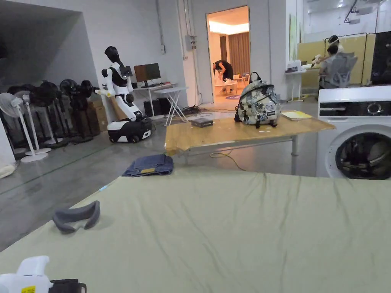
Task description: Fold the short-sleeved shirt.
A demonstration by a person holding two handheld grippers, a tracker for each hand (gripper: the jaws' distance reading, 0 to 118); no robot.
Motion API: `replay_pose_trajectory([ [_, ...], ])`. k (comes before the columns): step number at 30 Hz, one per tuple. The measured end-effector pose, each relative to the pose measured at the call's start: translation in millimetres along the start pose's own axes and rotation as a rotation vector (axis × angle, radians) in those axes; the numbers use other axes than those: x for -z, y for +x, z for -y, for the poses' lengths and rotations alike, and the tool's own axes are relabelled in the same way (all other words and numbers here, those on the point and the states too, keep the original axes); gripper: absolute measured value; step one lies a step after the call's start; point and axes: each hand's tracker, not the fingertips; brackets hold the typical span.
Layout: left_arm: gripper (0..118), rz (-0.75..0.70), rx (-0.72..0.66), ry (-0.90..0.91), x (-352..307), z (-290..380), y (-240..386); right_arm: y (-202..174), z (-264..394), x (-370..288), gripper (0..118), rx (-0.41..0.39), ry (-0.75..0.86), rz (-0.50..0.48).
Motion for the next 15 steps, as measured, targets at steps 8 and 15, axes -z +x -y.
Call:
replay_pose_trajectory([
  [8,86,0.098,0.552,0.662,-148,17,187,-5,-61,-57,0,-0.179,0.360,0.142],
  [15,86,0.304,0.440,0.797,-151,42,305,-26,-104,-84,0,-0.234,0.600,0.203],
])
